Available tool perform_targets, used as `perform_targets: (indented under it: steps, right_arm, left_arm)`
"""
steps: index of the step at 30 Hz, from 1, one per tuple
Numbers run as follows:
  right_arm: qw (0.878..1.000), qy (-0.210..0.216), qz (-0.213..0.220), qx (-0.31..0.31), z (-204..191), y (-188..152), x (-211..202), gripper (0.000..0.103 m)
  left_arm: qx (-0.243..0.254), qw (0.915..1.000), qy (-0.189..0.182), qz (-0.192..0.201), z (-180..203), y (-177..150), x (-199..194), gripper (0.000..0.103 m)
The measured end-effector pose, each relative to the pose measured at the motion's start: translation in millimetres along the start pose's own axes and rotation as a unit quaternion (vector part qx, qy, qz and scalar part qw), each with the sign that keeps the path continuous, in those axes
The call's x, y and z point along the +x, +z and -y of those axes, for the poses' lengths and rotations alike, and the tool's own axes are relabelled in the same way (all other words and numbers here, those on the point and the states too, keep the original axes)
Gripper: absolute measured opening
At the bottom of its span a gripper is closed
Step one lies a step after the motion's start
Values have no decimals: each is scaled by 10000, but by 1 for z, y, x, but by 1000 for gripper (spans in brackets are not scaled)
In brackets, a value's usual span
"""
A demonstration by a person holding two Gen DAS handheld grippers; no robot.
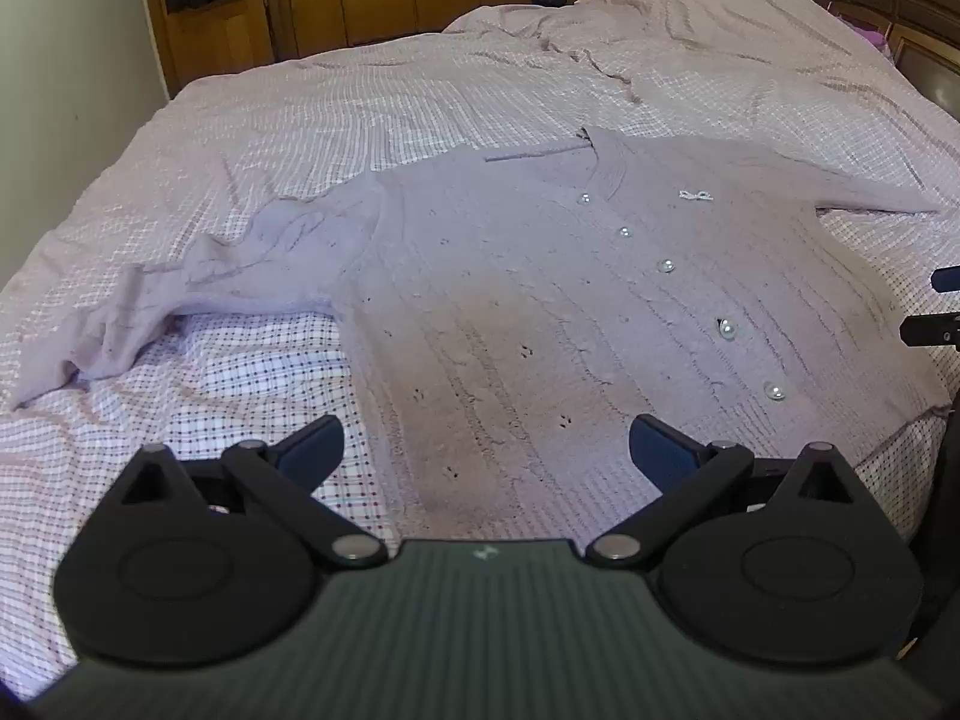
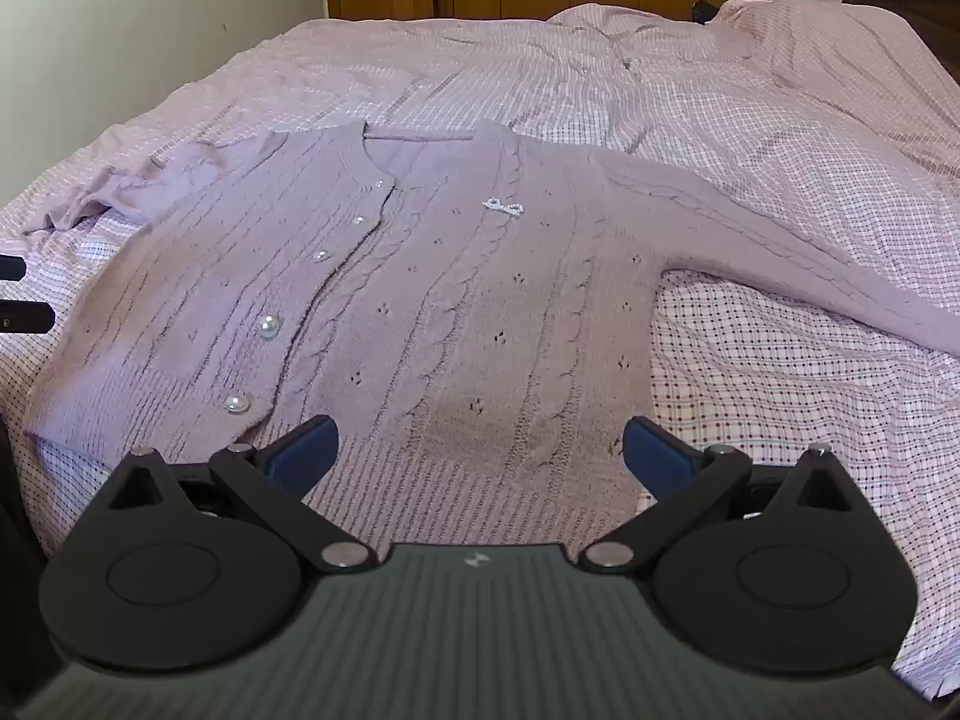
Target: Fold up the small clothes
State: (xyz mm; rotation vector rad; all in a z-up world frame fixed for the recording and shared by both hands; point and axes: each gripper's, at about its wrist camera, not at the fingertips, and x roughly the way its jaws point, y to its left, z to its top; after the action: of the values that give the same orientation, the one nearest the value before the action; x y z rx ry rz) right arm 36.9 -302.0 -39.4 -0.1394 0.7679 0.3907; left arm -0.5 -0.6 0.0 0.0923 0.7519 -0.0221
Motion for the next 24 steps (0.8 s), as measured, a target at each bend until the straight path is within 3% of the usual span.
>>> perform_targets:
  steps: [24]
  right_arm:
    - [9998,-86,-82,-152,-5,0,2,103]
  left_arm:
    - [22,10000,31,1,-1,2,-1,103]
